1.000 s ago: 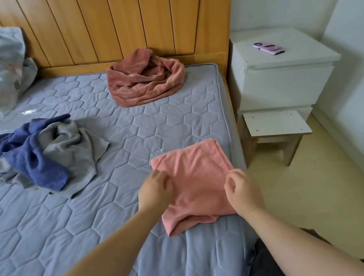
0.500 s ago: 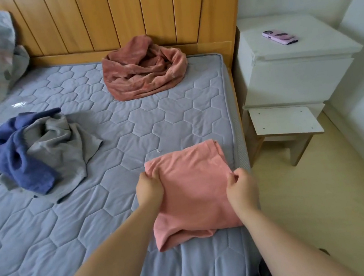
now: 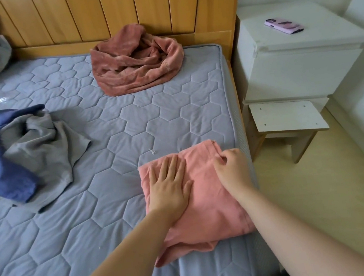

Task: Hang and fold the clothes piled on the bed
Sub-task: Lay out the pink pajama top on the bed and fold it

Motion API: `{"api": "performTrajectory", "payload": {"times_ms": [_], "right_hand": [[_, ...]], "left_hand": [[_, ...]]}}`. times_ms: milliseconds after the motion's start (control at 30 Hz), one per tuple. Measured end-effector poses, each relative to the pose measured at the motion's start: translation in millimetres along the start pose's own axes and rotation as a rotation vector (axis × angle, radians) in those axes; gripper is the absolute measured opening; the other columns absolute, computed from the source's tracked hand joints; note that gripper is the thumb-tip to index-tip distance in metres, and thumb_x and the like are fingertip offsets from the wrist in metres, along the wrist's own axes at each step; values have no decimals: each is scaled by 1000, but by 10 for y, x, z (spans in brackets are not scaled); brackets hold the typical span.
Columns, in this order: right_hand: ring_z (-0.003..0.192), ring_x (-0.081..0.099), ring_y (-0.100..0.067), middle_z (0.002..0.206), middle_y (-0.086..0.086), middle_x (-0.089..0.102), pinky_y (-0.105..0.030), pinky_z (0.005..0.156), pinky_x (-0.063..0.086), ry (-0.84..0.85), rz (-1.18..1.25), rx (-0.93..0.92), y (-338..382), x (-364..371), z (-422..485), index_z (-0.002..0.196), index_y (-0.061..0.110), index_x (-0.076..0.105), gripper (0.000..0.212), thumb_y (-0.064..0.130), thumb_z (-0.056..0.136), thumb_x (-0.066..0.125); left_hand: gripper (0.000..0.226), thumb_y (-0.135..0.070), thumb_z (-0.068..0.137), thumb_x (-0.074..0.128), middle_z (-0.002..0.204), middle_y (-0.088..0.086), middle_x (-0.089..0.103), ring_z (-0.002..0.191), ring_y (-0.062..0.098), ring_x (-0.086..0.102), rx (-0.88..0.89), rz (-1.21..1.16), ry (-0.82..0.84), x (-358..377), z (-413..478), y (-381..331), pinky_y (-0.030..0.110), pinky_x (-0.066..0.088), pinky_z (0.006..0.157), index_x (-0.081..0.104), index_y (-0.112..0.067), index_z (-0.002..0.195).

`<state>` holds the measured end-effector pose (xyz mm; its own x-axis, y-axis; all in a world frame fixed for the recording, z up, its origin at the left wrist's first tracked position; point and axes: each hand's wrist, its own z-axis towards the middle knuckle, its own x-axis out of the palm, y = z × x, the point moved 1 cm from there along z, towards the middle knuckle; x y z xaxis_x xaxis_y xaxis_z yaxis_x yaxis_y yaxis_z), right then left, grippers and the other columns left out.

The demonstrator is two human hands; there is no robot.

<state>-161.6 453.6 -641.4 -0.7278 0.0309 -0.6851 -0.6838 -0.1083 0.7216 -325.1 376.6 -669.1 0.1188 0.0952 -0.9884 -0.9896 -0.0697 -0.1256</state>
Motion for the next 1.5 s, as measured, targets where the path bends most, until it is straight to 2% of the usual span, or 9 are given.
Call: {"api": "performTrajectory", "payload": {"times_ms": [133,467,667,767,900,1000,1100,1267,1500], "right_hand": [[81,58,-34,77,-15,57,-32,68,39,77,-5,185,114,140,326,55,15,48,48,55,81,42],[98,60,-35,104,-22,64,-29,71,40,82,-192,303,-58,51,676,90,-2,65,28,22,93,51],[112,50,-31,120,-13,57,-37,94,39,-149,-285,-278,206,-33,301,112,4,59,25,5,88,53],[119,52,-29,126,-9,60,-39,101,38,124,-433,-671,127,3,-47,117,7,62,32,13,91,44],[147,3,-11,159,5,13,-47,118,2,449,-662,-386,-132,-98,-237,150,21,25,50,37,103,22],[140,29,-24,145,-7,42,-46,114,21,290,-560,-484,-54,-173,-443,133,11,51,42,33,98,39],[98,58,-27,97,-4,64,-40,90,46,216,-360,-632,57,-266,-667,88,12,68,37,42,85,46],[95,41,-12,97,6,48,-29,79,34,599,-532,-604,149,-339,-1019,89,20,59,48,62,68,69],[85,48,-22,81,2,42,-30,67,33,503,-642,-645,15,-398,-1057,70,16,50,23,-3,69,63]], "left_hand": [[67,-54,91,14,157,-1,24,146,22,17,-1,-34,-19,80,29,13,51,-1,114,29,-24,149],[83,-67,78,2,159,-12,9,146,6,0,-102,-242,40,108,140,109,41,-15,115,13,-32,152],[85,-65,78,-5,160,-9,3,147,10,-3,-58,-106,117,124,145,87,46,-13,115,8,-26,153],[85,-64,78,-7,161,-8,0,147,11,-6,-40,-103,156,82,162,99,47,-13,116,5,-25,153],[87,-61,75,-7,161,-6,0,147,13,-3,20,-84,196,-92,109,106,47,-9,115,8,-25,153],[77,-56,80,22,155,2,28,144,20,22,45,-289,60,-235,-132,123,45,9,117,37,-19,146],[56,-55,77,53,115,0,59,104,19,52,145,-486,-74,-326,-575,167,27,37,95,63,-16,116],[34,-45,69,70,79,-6,51,69,16,48,279,-333,-130,-290,-1135,188,27,45,60,46,-28,87],[39,-10,57,64,70,-10,47,69,9,42,236,-352,-94,-256,-1281,248,25,40,50,37,-30,77]]}}
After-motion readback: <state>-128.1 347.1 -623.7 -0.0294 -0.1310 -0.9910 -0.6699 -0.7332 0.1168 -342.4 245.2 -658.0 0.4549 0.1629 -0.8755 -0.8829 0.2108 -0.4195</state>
